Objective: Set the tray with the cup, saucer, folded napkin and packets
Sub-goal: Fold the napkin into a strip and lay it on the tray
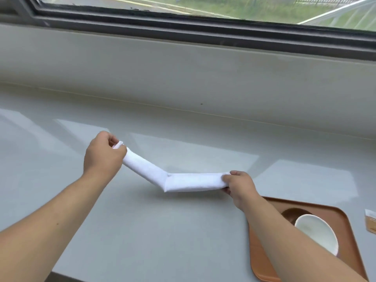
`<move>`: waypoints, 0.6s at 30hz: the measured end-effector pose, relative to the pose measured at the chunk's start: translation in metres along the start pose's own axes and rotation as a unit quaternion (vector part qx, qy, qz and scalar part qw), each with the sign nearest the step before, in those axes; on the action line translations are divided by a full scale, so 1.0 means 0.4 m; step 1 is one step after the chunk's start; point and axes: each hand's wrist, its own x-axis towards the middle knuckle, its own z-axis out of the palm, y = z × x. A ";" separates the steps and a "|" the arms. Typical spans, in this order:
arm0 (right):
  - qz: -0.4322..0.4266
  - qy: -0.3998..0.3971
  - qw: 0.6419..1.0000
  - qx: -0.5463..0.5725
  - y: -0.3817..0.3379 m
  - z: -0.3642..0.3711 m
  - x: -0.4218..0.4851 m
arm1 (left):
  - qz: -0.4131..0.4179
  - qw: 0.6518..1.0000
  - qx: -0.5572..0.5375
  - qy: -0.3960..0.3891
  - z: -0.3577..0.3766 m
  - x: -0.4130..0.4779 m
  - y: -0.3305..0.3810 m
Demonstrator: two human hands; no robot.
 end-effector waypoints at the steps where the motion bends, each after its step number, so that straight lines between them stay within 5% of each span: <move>1: 0.008 -0.001 1.000 0.003 0.004 -0.005 -0.006 | 0.031 0.999 0.004 0.007 0.010 -0.011 0.029; 8: 0.031 -0.067 0.997 0.037 0.007 -0.019 -0.048 | 0.257 0.961 0.015 -0.098 0.213 -0.205 0.235; 13: 0.036 -0.130 0.988 0.079 -0.026 -0.064 -0.050 | 0.166 0.955 0.006 -0.246 0.358 -0.317 0.288; 18: 0.038 -0.157 0.980 0.119 -0.037 -0.111 -0.030 | 0.116 0.952 0.010 -0.285 0.437 -0.364 0.305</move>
